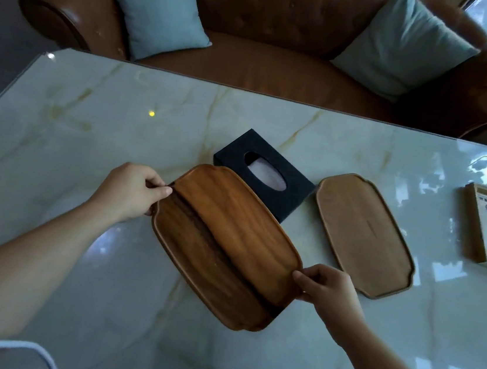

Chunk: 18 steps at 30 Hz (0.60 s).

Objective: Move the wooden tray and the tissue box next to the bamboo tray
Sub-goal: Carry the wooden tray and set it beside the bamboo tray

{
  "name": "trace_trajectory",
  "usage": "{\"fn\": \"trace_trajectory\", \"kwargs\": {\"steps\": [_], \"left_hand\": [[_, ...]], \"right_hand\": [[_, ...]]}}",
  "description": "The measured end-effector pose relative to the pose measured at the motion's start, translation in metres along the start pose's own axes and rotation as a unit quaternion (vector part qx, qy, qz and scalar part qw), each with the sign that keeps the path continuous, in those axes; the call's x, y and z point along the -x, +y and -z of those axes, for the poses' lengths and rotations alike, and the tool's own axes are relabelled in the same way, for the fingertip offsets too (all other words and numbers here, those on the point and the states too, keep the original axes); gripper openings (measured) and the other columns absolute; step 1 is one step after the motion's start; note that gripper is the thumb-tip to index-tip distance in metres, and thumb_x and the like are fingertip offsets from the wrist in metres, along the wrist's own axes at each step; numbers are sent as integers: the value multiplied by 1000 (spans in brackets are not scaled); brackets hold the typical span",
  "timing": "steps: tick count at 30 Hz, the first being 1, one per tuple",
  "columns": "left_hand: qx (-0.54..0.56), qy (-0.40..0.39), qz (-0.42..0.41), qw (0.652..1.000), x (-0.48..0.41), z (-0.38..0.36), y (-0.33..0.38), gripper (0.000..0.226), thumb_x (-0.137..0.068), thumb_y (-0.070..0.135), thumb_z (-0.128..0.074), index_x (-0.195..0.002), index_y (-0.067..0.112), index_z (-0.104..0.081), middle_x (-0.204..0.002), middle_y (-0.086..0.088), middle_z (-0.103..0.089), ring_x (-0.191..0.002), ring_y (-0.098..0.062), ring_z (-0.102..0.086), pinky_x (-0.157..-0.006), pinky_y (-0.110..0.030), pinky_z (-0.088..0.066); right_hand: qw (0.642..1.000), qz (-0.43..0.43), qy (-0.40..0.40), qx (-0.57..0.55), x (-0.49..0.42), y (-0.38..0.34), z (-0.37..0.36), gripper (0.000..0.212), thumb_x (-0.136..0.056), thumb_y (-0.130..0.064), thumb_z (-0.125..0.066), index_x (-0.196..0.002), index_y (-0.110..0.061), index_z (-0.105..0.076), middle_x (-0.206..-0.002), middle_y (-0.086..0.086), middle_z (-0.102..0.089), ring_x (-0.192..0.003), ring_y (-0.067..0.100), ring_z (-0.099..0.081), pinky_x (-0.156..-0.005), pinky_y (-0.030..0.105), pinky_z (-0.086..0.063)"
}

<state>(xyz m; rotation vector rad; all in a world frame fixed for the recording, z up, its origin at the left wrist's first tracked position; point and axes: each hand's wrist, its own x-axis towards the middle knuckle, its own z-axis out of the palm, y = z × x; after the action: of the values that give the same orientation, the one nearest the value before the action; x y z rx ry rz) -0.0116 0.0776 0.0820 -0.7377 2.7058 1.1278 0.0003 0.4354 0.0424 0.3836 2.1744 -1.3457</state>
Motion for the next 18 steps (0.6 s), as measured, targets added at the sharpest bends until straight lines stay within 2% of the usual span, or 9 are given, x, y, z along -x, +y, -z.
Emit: {"fn": "trace_trajectory", "kwargs": {"steps": [4, 8, 12, 15, 18], "left_hand": [[-35, 0, -24, 999, 13, -24, 54, 13, -81, 18, -70, -69, 13, -69, -60, -5, -69, -50, -20, -68, -56, -28, -54], [-77, 3, -59, 995, 16, -47, 106, 12, -81, 22, -70, -72, 15, -70, -60, -1, -67, -58, -21, -67, -64, -31, -54], [-111, 8, -101, 989, 9, -76, 161, 11, -81, 22, -69, -77, 11, -72, -59, 6, -60, -67, -25, -62, -66, -30, -45], [-140, 10, -125, 982, -4, -97, 193, 12, -82, 20, -68, -83, 9, -72, -77, -5, -68, -83, -29, -64, -70, -28, -40], [-160, 3, -141, 977, -23, -125, 221, 17, -83, 20, -67, -93, 7, -72, -98, -14, -72, -95, -32, -63, -80, -31, -46]], "right_hand": [[999, 11, 17, -30, 2, 11, 54, 16, -84, -12, -76, -78, 2, -71, -71, 11, -75, -66, 22, -75, -77, 46, -63], [998, 18, 27, -61, -1, 22, 98, 17, -84, -10, -76, -73, 2, -70, -68, 12, -73, -68, 26, -75, -77, 51, -62], [994, 15, 48, -94, -12, 34, 142, 17, -82, -8, -78, -70, 1, -69, -60, 9, -72, -66, 30, -75, -80, 57, -60], [992, 14, 58, -109, -21, 39, 166, 18, -82, -8, -78, -71, 4, -68, -57, 10, -72, -63, 32, -75, -82, 62, -58], [991, 12, 78, -113, -33, 43, 188, 19, -83, -9, -76, -76, 7, -69, -61, 15, -74, -61, 31, -75, -81, 60, -59]]}}
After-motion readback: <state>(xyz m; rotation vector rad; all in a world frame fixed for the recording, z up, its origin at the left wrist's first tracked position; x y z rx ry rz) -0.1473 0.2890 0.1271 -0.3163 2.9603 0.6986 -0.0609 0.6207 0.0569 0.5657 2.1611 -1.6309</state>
